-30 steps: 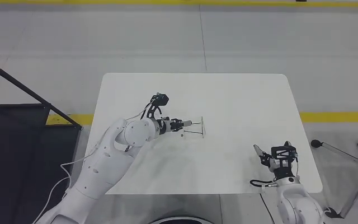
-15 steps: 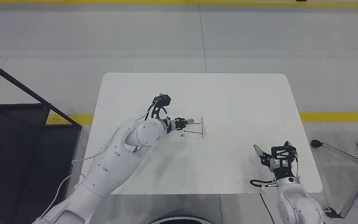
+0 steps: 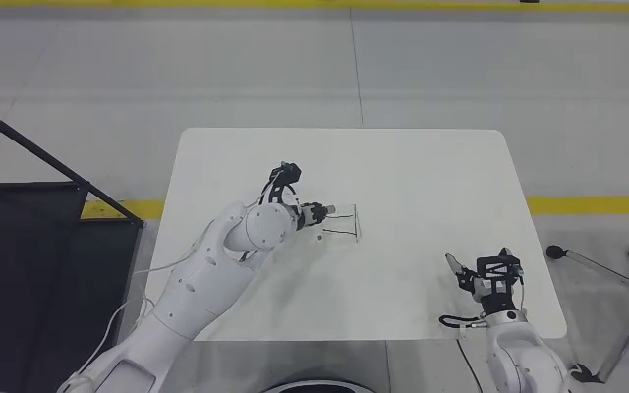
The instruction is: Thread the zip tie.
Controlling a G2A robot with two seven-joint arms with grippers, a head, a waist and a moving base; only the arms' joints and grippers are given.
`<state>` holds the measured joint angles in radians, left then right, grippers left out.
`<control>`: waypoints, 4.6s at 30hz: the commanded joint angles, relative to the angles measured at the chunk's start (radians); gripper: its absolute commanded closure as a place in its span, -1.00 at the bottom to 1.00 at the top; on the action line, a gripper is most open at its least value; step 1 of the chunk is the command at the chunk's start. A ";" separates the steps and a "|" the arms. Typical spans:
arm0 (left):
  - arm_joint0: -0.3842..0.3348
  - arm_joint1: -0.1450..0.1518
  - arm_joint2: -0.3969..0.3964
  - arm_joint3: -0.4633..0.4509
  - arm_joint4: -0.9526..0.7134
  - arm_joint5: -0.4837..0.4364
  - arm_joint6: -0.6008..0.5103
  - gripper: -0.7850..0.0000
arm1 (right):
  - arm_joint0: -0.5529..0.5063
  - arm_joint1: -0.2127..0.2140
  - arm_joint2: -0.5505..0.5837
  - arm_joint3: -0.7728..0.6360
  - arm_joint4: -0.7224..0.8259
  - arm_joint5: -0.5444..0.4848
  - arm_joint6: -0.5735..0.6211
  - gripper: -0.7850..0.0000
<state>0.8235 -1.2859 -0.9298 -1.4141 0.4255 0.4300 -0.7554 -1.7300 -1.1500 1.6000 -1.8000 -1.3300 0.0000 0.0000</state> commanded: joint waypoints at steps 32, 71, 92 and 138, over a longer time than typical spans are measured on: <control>-0.025 -0.027 0.012 0.056 -0.007 0.011 -0.009 0.46 | 0.000 0.000 0.000 0.000 0.000 0.000 0.000 -1.00; -0.001 -0.030 -0.015 0.025 0.036 -0.001 -0.040 0.90 | 0.000 0.000 0.000 0.000 0.000 0.000 0.000 -1.00; 0.122 0.009 -0.147 -0.171 0.078 -0.044 -0.078 1.00 | 0.000 0.000 0.000 0.000 0.000 0.000 0.000 -1.00; 0.455 0.099 -0.479 -0.407 -0.203 -0.553 -0.201 1.00 | 0.162 0.025 -0.037 -0.185 0.643 -0.429 0.841 -1.00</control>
<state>1.2863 -1.1865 -1.4163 -1.8286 0.2300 -0.1219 -0.9568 -1.5811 -1.1268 1.5633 -1.9943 -0.7667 -0.4038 0.8062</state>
